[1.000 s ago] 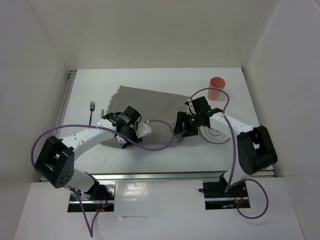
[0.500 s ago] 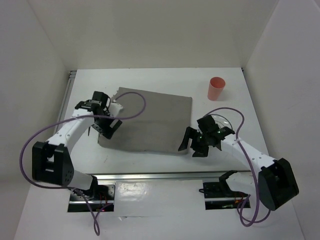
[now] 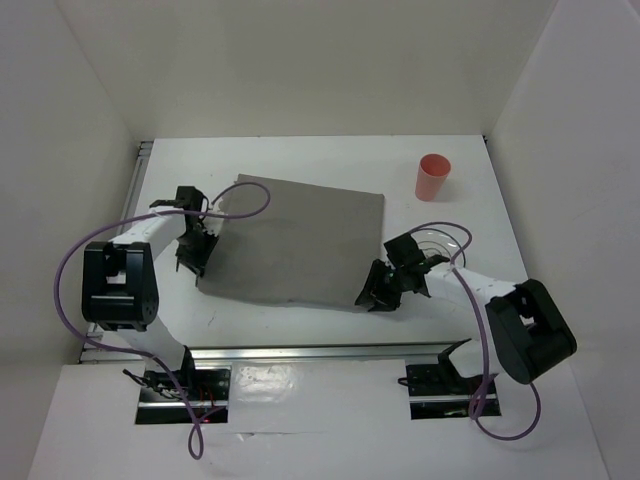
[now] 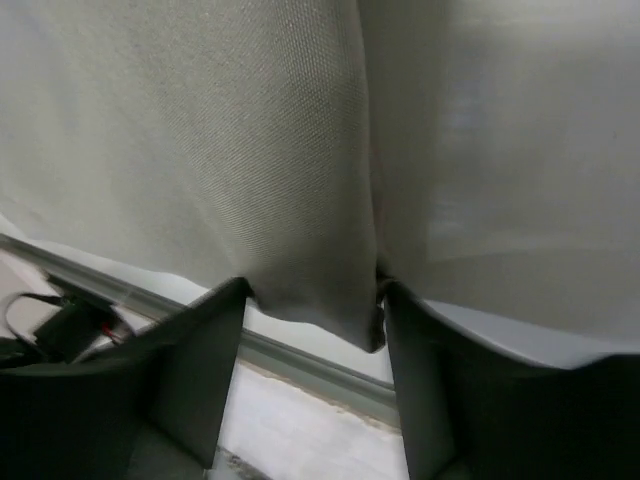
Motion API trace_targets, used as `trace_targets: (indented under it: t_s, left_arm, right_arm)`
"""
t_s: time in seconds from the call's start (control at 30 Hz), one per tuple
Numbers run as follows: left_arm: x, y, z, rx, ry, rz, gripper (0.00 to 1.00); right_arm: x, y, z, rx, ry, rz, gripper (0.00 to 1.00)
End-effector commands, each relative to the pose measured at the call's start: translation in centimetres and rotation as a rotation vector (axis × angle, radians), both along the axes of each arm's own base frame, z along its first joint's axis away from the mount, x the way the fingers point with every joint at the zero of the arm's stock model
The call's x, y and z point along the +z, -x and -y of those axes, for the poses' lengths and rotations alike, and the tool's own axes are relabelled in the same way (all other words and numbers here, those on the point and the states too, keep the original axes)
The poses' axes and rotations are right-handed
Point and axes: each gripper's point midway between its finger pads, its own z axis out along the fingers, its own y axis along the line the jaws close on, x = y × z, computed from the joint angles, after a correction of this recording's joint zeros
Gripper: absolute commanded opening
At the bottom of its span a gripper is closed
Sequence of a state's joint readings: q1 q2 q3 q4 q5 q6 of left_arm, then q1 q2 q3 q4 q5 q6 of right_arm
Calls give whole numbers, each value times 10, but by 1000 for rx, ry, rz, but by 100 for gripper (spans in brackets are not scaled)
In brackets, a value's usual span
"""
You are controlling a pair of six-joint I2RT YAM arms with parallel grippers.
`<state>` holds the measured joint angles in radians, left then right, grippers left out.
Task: Set the dinner table for one person
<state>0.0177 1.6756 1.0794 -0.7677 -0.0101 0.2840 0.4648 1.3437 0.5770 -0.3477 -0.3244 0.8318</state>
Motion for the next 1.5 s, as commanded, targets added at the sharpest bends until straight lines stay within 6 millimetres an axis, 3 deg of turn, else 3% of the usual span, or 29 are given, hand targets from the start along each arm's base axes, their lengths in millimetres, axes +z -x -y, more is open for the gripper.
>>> trace_targets:
  t_s: [0.0,0.03,0.07,0.1,0.13,0.23,0.3,0.4,0.43,0.5,0.53,0.57,0.67,0.8,0.9,0.97,1.03,1.13,1.2,1.3,1.4,1.47]
  left_arm:
    - [0,-3,7,0,38,18,17]
    - [0,-3,7,0,38,18,5]
    - [2,0,9,-2,47,12,0]
    - [6,3,9,-2,47,12,0]
    - [13,2,9,-2,47,27,0]
    - [27,3,8,-13,44,62,0]
    - [36,3,13,-46,31,81,0]
    - [42,19,19,-83,28,39,0]
    - [44,22,23,-108,26,36,0]
    - [47,25,34,-129,72,25,16]
    - [47,27,40,-146,86,15,43]
    - [47,28,47,-140,121,14,56]
    - [35,25,58,-158,124,-4,72]
    - [7,31,56,-137,108,-109,76]
    - [-14,34,51,-153,85,-169,77]
    - [-26,42,53,-163,102,-226,77]
    - [-30,44,57,-182,110,-246,77]
    - [-31,48,67,-199,158,-271,63]
    - [-32,51,69,-197,170,-289,50]
    - [-37,54,72,-194,192,-316,2]
    - [-40,52,76,-196,213,-300,0]
    - [-35,20,79,-157,219,-199,0]
  right_arm:
    - [-3,-5,-6,-5,-23,23,42]
    - [-3,-6,1,-18,-3,27,30]
    - [1,-11,10,-38,30,38,21]
    - [4,-13,16,-45,50,48,6]
    - [8,-14,19,-42,67,61,0]
    - [26,-24,36,-49,144,107,0]
    - [29,-19,45,-31,200,86,0]
    - [37,-15,51,-6,241,70,0]
    - [33,-9,54,13,259,42,10]
    - [32,-7,55,14,263,33,28]
    - [34,-7,52,19,243,36,51]
    - [34,-7,52,20,243,36,62]
    - [32,-9,51,11,242,31,69]
    - [26,-17,56,-37,279,35,71]
    - [20,-26,48,-29,254,38,71]
    - [13,-24,41,-9,211,15,80]
    - [-2,-13,31,25,149,-40,82]
    - [-14,-1,20,44,75,-87,82]
    - [-14,-1,17,26,58,-92,77]
    - [-14,-1,18,6,38,-80,51]
    - [-9,-13,22,-31,34,-52,17]
    - [-3,-38,26,-40,28,4,0]
